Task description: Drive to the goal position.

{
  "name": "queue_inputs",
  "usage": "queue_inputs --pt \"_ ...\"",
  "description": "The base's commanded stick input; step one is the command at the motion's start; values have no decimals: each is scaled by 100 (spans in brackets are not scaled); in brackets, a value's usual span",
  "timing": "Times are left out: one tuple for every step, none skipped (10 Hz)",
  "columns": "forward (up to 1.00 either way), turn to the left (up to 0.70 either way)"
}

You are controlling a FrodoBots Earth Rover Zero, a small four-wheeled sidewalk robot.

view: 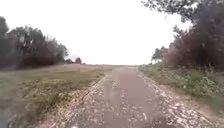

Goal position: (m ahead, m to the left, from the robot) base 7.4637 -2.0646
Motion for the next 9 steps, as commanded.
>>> queue_inputs --pt "70 -8" --pt "70 -10" --pt "70 -12" --pt "70 -14" --pt "70 -14" --pt "70 -14" --pt "70 -14" --pt "70 -14" --pt "70 -12"
